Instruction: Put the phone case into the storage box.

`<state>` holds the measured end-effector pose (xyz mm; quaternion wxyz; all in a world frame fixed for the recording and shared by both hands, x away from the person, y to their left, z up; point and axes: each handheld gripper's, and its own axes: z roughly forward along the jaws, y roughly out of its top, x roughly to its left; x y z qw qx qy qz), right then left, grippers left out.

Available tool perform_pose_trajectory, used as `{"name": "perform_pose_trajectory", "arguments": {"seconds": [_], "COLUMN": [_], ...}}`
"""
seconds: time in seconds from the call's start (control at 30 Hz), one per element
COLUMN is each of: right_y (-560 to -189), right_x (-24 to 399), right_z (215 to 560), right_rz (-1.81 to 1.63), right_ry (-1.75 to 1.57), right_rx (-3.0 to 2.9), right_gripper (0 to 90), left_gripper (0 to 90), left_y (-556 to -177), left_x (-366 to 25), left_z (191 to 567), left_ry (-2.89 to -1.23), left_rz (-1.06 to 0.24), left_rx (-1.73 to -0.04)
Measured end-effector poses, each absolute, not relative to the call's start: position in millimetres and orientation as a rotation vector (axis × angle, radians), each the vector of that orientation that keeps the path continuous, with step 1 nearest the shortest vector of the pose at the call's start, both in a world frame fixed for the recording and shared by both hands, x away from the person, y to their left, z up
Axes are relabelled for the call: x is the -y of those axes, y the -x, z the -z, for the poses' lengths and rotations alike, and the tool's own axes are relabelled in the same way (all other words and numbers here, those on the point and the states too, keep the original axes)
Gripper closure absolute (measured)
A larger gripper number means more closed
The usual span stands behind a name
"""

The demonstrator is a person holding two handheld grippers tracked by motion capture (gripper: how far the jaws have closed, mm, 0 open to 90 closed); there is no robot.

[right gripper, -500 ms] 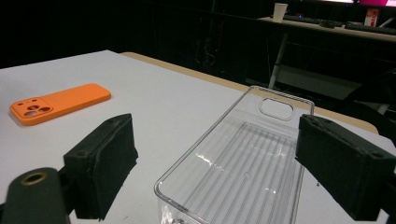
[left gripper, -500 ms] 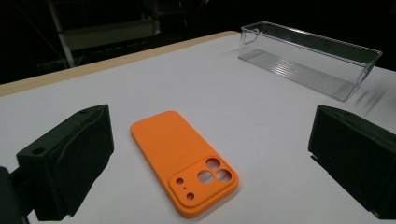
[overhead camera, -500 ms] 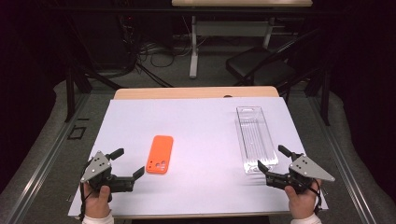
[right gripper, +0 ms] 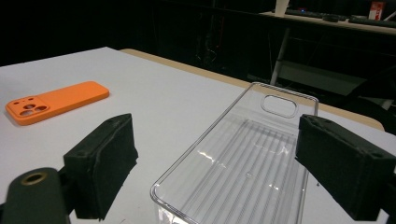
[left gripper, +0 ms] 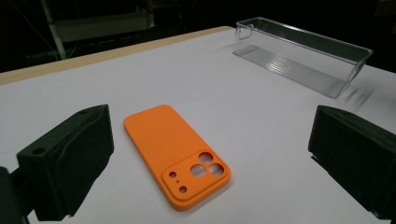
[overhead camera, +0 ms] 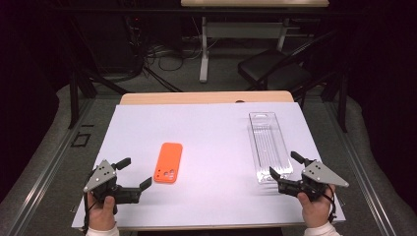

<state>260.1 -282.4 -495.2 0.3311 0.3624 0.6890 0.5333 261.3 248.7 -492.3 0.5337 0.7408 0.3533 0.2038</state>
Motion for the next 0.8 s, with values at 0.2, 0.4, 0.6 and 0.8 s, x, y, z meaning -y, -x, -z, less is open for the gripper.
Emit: {"name": "perform_pose_trajectory", "arguments": {"seconds": [0.2, 0.4, 0.6, 0.8], "right_y": [-257.9, -257.1, -257.4, -261.9], "right_x": [278.6, 275.6, 278.2, 279.0], "right_z": [492.5, 491.5, 491.2, 495.1], "right_rz": [-1.394, -1.377, -1.374, -1.372], "right_ry": [-0.927, -0.917, -0.927, -0.947], "right_rx": [-1.802, -1.804, -1.793, -1.812], "right_gripper": [11.6, 11.6, 11.7, 12.2], "left_gripper": [0.2, 0.2, 0.3, 0.3], "left_y": [-267.5, -273.2, -285.4, -291.7], "left_x": [-244.0, -239.7, -232.8, -227.1], "left_z": [489.4, 481.6, 475.7, 471.5], "left_ry": [-1.815, -1.84, -1.916, -1.964], "left_rz": [-0.416, -0.365, -0.297, -0.304], "left_rx": [-0.875, -0.912, -0.987, -1.018]}}
